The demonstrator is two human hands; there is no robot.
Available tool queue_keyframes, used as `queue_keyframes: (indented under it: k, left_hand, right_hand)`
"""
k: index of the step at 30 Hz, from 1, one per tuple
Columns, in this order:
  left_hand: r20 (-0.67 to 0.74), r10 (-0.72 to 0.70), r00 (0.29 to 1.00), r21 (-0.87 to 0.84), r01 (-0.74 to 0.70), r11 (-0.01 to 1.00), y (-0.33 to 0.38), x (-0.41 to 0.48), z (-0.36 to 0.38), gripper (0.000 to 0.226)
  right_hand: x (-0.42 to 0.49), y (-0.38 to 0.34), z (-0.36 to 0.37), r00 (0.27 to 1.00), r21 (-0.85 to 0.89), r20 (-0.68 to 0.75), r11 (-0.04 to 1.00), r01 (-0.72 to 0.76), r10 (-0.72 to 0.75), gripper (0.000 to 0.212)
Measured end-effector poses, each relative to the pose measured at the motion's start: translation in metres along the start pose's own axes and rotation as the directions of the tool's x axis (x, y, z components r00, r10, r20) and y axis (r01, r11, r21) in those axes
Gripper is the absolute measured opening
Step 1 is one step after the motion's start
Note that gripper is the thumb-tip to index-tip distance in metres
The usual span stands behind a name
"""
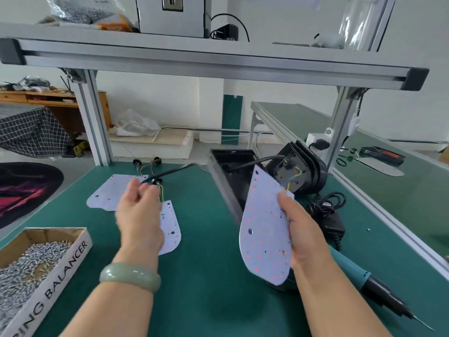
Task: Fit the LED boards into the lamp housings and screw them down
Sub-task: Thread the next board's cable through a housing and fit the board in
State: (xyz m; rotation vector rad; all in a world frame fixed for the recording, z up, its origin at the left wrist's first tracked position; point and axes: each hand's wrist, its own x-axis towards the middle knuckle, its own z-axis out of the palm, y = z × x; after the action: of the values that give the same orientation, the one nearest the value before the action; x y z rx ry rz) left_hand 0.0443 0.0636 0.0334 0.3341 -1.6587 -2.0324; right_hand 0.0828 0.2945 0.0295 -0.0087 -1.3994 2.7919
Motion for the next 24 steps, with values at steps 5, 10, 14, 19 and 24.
queue_keyframes:
  k: [5,10,14,19,24]
  left_hand:
    - [0.372,0.159,0.915,0.313,-0.285,0.906,-0.008,-0.027,0.031,0.045]
    - [0.515,0.131,0.847,0.405,-0.374,0.834,-0.012,-0.032,0.032,0.039]
    - [0.364,-0.016,0.931,0.250,-0.081,0.965,-0.008,-0.029,0.030,0.038]
    - [0.221,-0.346,0.912,-0.163,0.384,0.909,-0.002,-0.013,0.013,0.007]
    - [0.622,-0.468,0.628,0.288,0.372,0.882,0.006,-0.038,0.018,0.052]
  right_hand:
    - [-0.005,-0.004,-0.001,0.993,-0.196,0.069,0.977,-0.080,0.095,0.034]
    - [-0.006,0.001,0.004,0.993,-0.212,0.065,0.974,-0.084,0.100,0.041]
    - [-0.005,0.000,0.008,0.998,-0.031,0.063,0.999,-0.015,0.016,0.033]
    - [-0.001,-0.005,0.005,0.986,0.122,-0.075,0.980,0.157,-0.148,0.032]
    - [-0.001,0.003,0.012,0.903,-0.120,-0.206,0.926,0.359,-0.377,0.008]
